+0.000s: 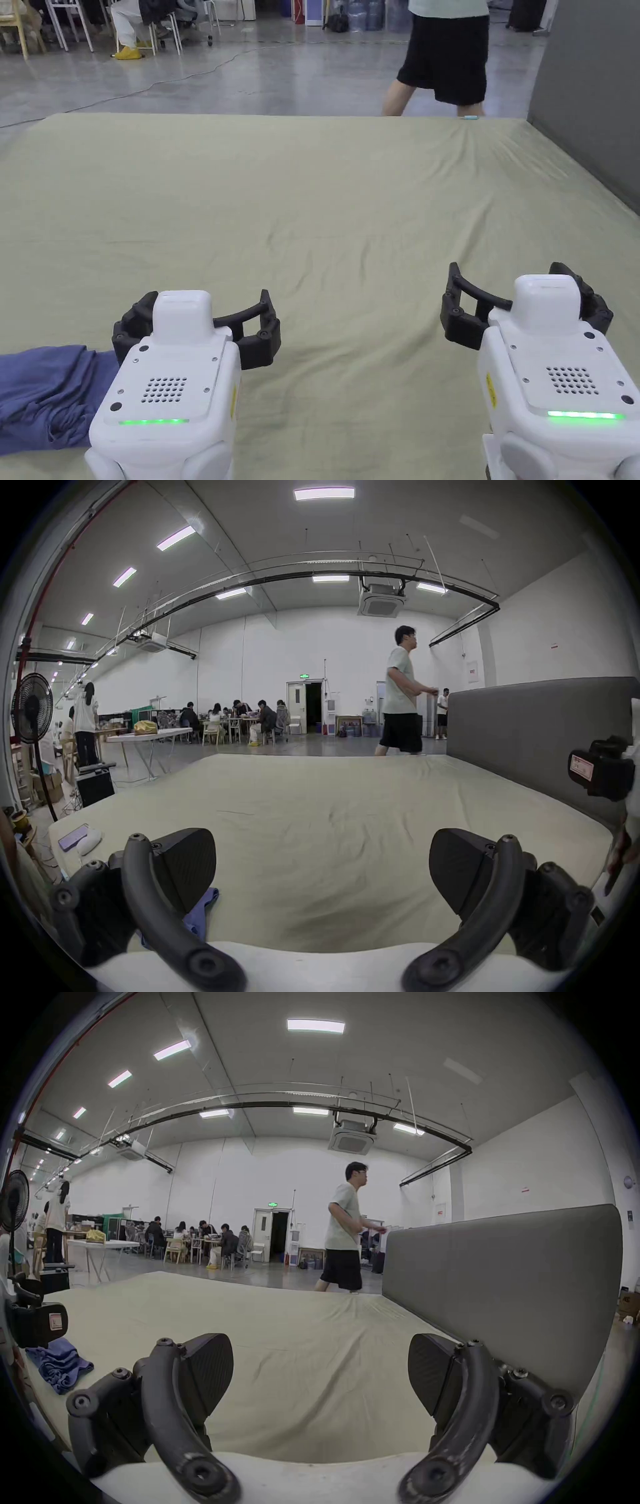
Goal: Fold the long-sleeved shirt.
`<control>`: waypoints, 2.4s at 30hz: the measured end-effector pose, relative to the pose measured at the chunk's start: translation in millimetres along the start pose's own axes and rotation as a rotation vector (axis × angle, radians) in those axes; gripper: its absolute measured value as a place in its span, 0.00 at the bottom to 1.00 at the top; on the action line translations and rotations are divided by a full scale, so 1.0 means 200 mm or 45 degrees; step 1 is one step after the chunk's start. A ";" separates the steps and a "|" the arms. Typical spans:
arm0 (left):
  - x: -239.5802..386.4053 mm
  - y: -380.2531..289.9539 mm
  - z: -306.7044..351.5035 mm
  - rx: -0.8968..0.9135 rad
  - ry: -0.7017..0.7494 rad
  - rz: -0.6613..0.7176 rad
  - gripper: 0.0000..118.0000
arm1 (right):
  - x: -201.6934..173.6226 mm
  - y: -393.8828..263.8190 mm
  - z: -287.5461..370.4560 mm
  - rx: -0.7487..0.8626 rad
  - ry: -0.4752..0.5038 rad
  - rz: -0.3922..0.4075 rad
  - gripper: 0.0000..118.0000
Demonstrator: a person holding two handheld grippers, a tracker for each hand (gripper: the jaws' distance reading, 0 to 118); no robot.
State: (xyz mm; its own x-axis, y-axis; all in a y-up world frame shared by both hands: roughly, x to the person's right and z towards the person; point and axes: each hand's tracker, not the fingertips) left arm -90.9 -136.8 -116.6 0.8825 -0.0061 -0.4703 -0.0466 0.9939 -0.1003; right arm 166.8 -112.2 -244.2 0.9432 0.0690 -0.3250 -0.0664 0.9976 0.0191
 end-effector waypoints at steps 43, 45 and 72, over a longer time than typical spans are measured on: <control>0.01 -0.02 -0.04 0.027 -0.038 -0.072 1.00 | -0.03 -0.01 -0.06 -0.003 0.006 0.060 0.88; 0.01 -0.02 -0.05 0.033 -0.027 -0.057 1.00 | -0.03 0.00 -0.07 -0.003 0.011 0.065 0.88; 0.05 0.02 -0.06 0.074 -0.013 -0.136 1.00 | -0.01 0.02 -0.08 -0.018 0.006 0.047 0.88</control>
State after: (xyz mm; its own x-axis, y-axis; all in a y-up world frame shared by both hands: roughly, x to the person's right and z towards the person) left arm -88.7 -134.4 -132.7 0.8857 -0.1118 -0.4506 0.0751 0.9923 -0.0986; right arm 159.2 -107.9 -258.6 0.9385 0.1056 -0.3289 -0.1057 0.9942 0.0177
